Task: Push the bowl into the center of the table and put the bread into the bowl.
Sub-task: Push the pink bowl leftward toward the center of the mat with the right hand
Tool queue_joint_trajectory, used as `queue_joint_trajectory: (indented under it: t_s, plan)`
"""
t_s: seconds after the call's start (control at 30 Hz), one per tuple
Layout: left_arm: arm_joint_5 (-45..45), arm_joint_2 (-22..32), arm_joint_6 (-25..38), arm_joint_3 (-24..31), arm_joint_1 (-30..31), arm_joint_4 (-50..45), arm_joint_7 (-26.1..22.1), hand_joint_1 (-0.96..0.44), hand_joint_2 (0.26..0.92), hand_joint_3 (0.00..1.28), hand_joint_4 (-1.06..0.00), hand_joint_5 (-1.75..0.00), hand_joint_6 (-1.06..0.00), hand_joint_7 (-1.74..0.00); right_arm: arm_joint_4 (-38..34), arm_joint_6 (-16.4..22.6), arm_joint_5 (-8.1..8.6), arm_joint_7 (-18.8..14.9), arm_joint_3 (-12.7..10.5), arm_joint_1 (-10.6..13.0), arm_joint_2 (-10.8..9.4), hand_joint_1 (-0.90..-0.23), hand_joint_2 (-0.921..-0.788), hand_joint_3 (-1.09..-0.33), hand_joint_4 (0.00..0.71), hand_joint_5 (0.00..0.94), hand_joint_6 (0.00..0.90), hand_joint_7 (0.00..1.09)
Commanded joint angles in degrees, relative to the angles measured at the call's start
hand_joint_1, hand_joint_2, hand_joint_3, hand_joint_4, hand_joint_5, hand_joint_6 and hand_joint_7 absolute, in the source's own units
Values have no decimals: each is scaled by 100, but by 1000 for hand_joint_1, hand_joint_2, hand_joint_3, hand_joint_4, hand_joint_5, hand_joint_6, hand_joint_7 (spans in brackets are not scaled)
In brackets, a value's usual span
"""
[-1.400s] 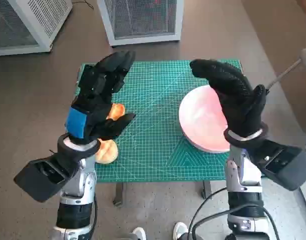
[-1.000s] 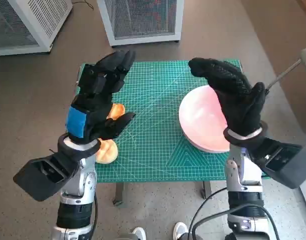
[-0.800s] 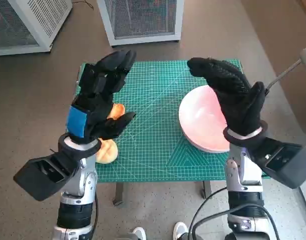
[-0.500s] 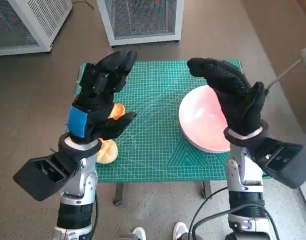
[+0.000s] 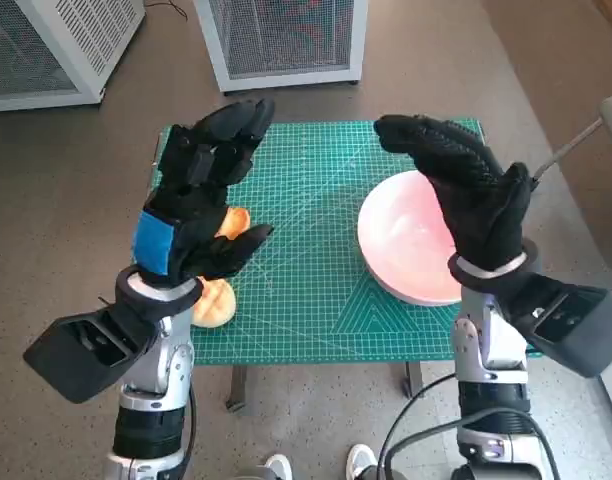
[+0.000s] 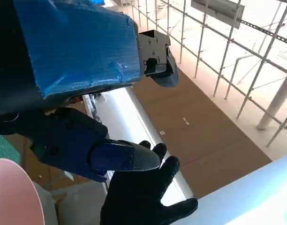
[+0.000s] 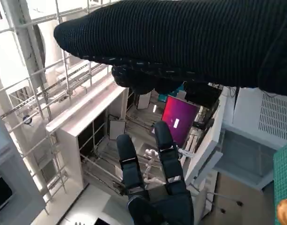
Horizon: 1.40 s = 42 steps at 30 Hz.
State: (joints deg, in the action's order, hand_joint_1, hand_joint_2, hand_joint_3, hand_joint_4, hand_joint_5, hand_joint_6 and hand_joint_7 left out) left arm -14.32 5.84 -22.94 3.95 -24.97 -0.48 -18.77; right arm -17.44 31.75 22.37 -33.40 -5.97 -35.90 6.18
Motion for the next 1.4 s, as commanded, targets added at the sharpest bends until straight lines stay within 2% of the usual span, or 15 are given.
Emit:
queue_joint_trajectory:
  t_s: [0.03,0.13,0.2,0.43,0.6,0.8,0.97,1.13,1.4]
  plan:
    - [-31,24,-20,3,-10,-51,-23,-546,921,274,-282,-3,-5,-748,-314,28,138,-134,-244,-50,207,-514,-921,-568,334,5,2,704]
    - [-52,25,-50,16,-7,-17,-41,-548,921,272,-283,-4,-5,-748,-660,171,184,-180,-441,-159,307,-520,-921,-549,350,11,36,701]
    - [-56,16,-66,17,-2,-4,-46,-554,921,271,-283,-4,-5,-746,-970,358,146,-160,-569,-240,352,-523,-921,-540,358,12,51,686]
    - [-24,-28,-116,-10,23,5,-45,-565,921,269,-286,-5,-8,-742,-2457,1066,-70,111,-1061,-640,669,-530,-921,-563,337,2,38,636]
    - [-5,-29,-181,-3,24,57,-58,-566,921,269,-283,-3,-7,-742,-3378,1365,-262,414,-1271,-858,915,-523,-921,-609,327,0,44,604]
    - [-9,-15,-274,18,47,135,-80,-568,921,267,-273,0,-2,-739,-4191,1311,-394,786,-1425,-1019,1148,-524,-921,-647,314,0,35,587]
    - [39,-12,-341,6,40,187,-65,-568,921,266,-273,-1,0,-725,-4774,1086,-396,985,-1524,-1096,1238,-525,-921,-671,306,0,28,582]
    - [66,-23,-340,-7,40,169,-49,-565,921,267,-272,0,1,-718,-5190,789,-413,1213,-1626,-1138,1254,-514,-921,-690,312,4,29,577]
    - [64,18,-375,11,76,168,-79,-557,921,278,-270,0,1,-693,-5496,385,-460,1492,-1725,-1052,1178,-493,-921,-714,327,7,72,524]
